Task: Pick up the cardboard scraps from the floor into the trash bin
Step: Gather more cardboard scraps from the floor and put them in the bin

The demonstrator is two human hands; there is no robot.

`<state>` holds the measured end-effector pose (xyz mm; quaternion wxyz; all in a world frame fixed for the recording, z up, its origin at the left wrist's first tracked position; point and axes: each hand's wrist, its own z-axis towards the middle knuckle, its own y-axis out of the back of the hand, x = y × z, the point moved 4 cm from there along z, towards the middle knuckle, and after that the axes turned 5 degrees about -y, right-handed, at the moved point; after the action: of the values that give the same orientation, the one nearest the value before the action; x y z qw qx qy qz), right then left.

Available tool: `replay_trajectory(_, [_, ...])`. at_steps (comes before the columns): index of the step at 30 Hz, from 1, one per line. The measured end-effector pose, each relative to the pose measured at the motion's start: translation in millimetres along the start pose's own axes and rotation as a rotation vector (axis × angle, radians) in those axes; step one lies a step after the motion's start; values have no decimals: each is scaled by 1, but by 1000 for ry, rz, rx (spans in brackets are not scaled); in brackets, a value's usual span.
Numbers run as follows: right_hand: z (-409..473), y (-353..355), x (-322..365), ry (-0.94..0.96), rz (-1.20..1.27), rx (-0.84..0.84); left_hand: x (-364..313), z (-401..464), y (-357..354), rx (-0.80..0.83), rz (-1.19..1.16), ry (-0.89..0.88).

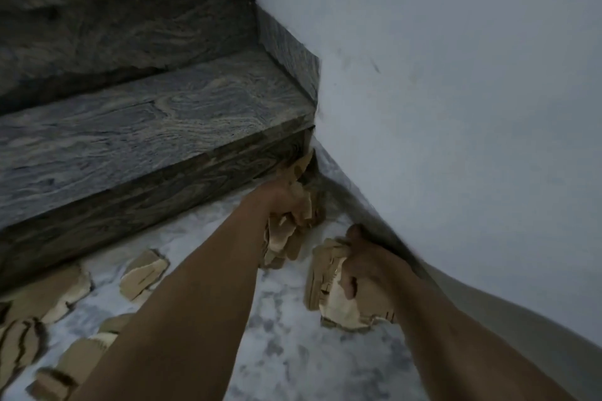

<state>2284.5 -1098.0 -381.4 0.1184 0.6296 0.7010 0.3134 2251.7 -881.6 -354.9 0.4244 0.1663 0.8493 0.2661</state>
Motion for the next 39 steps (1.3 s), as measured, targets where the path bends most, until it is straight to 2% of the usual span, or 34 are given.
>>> replay_trajectory(5, [4,1,1,29,-5,49,13,3,-2,4,-45,180])
replay_trajectory(7, [5,1,1,42,22,78,16,2,-1,-15,-72,201])
replay_trajectory(12, [2,1,-1,57,70,64,28,-1,16,-206,-246,198])
replay_trajectory(16, [1,-3,-2,54,89,47,36,-8,28,-235,-317,250])
replay_trajectory(19, [0,0,-1,92,48,32,41,-18,20,-189,-290,233])
replay_trajectory(22, [-4,-1,2,91,-18,27,50,-48,12,-154,-322,216])
replay_trajectory(28, [-32,-4,10,133,-101,-46,101,-120,11,-203,-496,121])
replay_trajectory(31, [-48,-2,38,176,-109,-44,132,-163,18,-188,-499,103])
replay_trajectory(34, [-62,-16,84,234,-164,-72,174,-209,33,-222,-477,171])
replay_trajectory(39, [-117,-103,148,335,-279,196,243,-305,40,-285,-482,360])
